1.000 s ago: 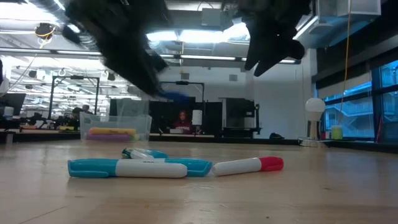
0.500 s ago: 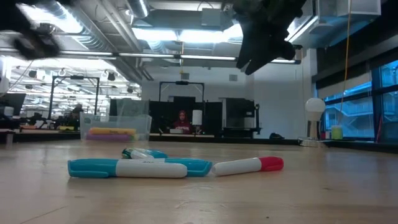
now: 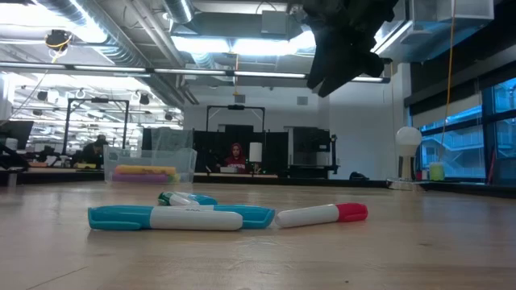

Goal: Pick & Place Markers
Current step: Put the blue pen into the orange bin, then put the bottom center pitch blue pen into the orange bin

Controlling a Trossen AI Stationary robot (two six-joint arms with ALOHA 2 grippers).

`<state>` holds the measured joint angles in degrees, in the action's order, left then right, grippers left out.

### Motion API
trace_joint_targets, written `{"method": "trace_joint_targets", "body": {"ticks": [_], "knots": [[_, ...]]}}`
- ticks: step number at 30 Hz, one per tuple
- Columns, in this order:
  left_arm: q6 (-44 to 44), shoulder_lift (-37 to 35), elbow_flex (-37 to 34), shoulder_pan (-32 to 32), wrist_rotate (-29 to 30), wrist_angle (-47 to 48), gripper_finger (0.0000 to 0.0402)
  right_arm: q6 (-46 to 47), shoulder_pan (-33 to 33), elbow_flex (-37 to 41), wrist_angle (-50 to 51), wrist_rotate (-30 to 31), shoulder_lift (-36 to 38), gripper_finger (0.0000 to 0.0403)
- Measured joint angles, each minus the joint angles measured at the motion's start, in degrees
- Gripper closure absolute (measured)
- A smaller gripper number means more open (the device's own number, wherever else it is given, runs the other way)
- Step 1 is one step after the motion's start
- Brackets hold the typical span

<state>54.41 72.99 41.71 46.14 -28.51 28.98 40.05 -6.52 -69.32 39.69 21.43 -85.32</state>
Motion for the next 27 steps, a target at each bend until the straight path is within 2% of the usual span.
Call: {"method": "trace_joint_targets", "body": {"ticks": [6,17,19,24,27], "knots": [[6.9,0.0,-2.8,2.6,0.5,-9.2,0.035,0.2,0.0,0.0,0.0,0.0,0.0,0.0237],[9.2,0.0,-3.0,3.4,1.3,-9.4,0.0323,0.9,0.0,0.0,0.0,0.0,0.0,0.0237],[9.9,0.0,-3.0,3.4,3.1,-9.4,0.0318,1.5,0.0,0.0,0.0,0.0,0.0,0.0237],[10.8,0.0,-3.0,3.4,11.6,-9.4,0.029,1.6,0.0,0.0,0.0,-0.1,0.0,0.0237],[8.6,0.0,-3.0,2.7,14.2,-8.9,0.0268,1.6,0.0,0.0,0.0,-0.4,0.0,0.0237]]}}
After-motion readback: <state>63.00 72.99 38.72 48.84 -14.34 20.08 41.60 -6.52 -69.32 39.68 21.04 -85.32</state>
